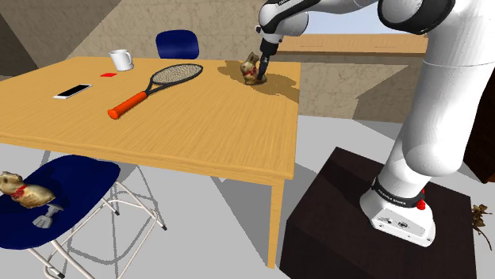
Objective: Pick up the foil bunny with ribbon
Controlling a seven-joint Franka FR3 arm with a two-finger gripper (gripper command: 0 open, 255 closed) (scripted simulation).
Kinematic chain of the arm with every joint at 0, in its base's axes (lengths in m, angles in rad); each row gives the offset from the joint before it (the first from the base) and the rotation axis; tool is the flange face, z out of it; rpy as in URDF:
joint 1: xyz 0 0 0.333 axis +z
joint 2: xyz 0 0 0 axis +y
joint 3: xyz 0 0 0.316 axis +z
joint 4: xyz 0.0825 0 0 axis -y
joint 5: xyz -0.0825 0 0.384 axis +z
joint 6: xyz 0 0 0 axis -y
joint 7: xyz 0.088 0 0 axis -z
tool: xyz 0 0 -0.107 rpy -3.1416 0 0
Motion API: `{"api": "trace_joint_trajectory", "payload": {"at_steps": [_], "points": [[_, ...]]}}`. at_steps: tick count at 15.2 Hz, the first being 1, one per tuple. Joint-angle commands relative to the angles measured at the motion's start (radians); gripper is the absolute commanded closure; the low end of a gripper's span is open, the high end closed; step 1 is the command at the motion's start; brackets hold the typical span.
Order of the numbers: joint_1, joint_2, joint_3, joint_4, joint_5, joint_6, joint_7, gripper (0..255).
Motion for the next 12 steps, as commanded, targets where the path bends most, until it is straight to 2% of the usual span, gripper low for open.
{"api": "trace_joint_trajectory", "payload": {"at_steps": [1, 6, 12], "points": [[0.0, 0.001, 0.0, -0.001, 0.0, 0.0, 0.0, 255], [0.001, 0.002, 0.001, 0.0, 0.001, 0.0, 0.001, 255], [0.001, -0.016, -0.004, 0.058, -0.022, -0.071, 0.026, 255]]}}
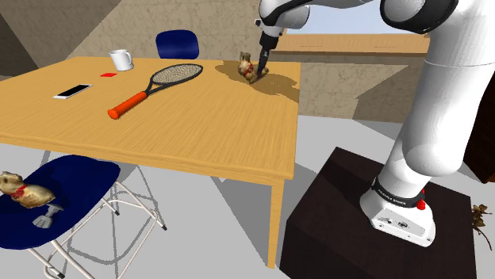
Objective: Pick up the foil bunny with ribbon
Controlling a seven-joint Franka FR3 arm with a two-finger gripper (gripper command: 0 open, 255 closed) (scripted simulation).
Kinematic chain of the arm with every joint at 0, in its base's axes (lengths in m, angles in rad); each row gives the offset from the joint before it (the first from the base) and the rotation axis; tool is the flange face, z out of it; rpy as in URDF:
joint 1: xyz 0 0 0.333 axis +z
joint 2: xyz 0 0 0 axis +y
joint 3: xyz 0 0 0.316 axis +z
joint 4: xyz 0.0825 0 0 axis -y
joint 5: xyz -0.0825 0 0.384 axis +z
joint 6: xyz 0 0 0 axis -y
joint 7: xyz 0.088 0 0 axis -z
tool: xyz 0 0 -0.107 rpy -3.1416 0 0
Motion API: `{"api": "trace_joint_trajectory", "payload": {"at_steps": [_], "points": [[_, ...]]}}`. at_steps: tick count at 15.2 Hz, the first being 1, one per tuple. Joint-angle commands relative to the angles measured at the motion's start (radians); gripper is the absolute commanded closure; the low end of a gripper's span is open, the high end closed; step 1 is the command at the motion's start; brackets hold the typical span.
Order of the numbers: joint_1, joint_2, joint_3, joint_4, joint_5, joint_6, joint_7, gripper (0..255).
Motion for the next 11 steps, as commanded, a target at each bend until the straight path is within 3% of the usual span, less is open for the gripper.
{"api": "trace_joint_trajectory", "payload": {"at_steps": [1, 11], "points": [[0.0, -0.006, -0.001, 0.021, -0.007, -0.025, 0.009, 255], [-0.002, -0.016, -0.006, 0.117, -0.026, -0.128, 0.036, 255]]}}
